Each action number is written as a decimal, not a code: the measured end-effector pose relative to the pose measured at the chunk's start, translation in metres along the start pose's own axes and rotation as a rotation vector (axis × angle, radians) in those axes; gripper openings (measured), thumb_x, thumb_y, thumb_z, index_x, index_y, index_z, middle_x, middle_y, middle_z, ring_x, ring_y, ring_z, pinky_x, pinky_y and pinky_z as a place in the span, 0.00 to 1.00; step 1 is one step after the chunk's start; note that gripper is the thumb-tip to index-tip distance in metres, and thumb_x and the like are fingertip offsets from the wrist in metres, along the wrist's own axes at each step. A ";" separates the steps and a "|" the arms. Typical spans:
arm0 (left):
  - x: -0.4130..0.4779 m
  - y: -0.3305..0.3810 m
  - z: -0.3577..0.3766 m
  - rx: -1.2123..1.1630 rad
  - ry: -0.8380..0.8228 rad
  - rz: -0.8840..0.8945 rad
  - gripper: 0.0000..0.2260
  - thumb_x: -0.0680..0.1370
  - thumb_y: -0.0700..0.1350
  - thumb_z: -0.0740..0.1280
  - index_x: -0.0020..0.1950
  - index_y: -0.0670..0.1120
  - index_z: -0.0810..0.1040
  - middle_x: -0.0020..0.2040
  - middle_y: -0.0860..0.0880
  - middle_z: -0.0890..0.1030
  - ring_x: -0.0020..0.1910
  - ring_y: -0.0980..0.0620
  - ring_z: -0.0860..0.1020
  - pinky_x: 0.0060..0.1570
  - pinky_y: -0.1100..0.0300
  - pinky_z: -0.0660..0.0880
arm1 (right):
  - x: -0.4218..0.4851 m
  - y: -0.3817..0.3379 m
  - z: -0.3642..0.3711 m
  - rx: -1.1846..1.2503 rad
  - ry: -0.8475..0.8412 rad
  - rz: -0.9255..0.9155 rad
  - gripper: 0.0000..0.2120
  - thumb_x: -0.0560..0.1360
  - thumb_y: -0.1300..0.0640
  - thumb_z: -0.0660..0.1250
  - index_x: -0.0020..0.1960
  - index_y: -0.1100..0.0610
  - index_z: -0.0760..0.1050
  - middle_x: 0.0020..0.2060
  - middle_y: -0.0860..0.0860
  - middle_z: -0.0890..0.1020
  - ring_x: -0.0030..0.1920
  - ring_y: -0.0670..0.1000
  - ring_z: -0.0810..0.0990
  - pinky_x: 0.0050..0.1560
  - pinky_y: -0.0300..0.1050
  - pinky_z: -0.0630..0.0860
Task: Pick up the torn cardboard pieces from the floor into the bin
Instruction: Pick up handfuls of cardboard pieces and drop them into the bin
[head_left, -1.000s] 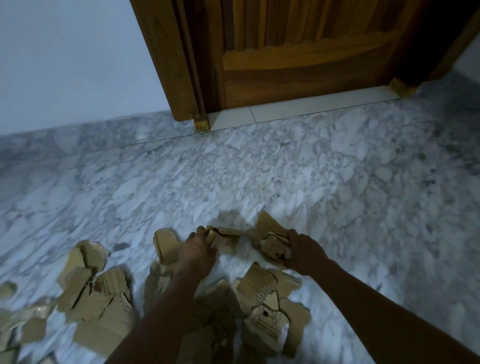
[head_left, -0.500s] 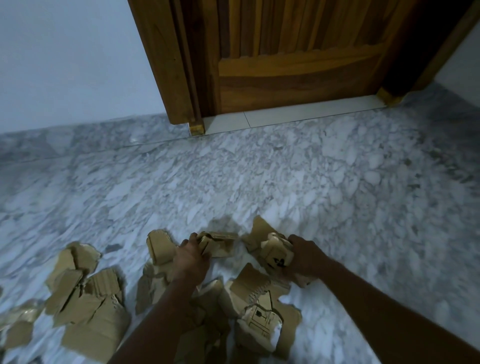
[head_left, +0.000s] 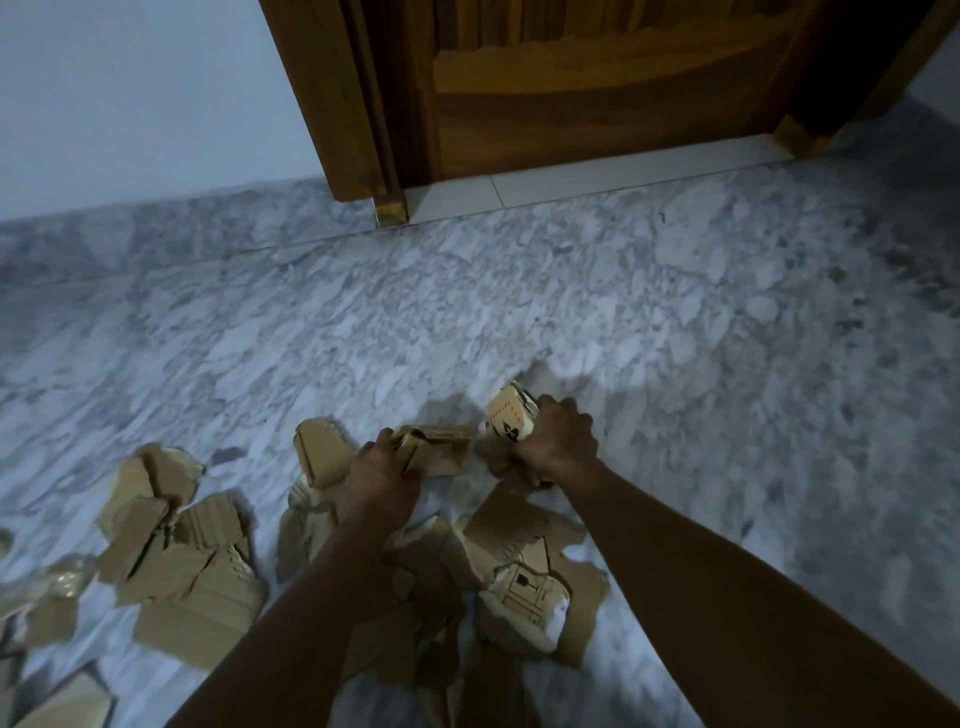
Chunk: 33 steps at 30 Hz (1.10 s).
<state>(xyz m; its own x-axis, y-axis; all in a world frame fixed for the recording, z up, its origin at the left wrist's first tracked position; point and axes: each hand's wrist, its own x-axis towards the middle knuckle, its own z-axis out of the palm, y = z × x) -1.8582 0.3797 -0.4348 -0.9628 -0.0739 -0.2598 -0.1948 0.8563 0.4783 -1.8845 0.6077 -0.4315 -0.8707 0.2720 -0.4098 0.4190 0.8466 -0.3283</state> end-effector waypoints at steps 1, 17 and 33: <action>0.002 -0.002 -0.001 -0.019 -0.007 0.012 0.24 0.76 0.49 0.70 0.68 0.41 0.70 0.59 0.38 0.79 0.56 0.37 0.78 0.48 0.52 0.73 | -0.001 0.002 0.002 0.025 0.012 0.002 0.32 0.67 0.45 0.76 0.66 0.52 0.67 0.60 0.57 0.71 0.61 0.62 0.71 0.55 0.55 0.75; -0.040 0.102 0.023 0.345 -0.652 0.260 0.18 0.75 0.51 0.71 0.61 0.46 0.77 0.57 0.46 0.79 0.60 0.46 0.76 0.62 0.53 0.72 | -0.042 0.104 -0.090 -0.200 0.293 -0.423 0.26 0.67 0.36 0.73 0.53 0.55 0.73 0.44 0.53 0.76 0.42 0.59 0.80 0.41 0.49 0.78; -0.021 0.058 -0.028 -0.086 -0.357 -0.032 0.28 0.73 0.51 0.74 0.66 0.46 0.63 0.56 0.43 0.76 0.53 0.41 0.77 0.48 0.46 0.77 | -0.085 0.064 -0.082 -0.049 -0.599 -0.337 0.36 0.62 0.43 0.81 0.65 0.53 0.76 0.60 0.51 0.80 0.59 0.54 0.79 0.59 0.51 0.77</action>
<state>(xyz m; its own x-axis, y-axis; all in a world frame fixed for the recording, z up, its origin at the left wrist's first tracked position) -1.8545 0.4166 -0.3777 -0.8330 0.0958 -0.5449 -0.2538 0.8089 0.5303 -1.8053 0.6766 -0.3477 -0.6527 -0.2980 -0.6966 0.1254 0.8642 -0.4872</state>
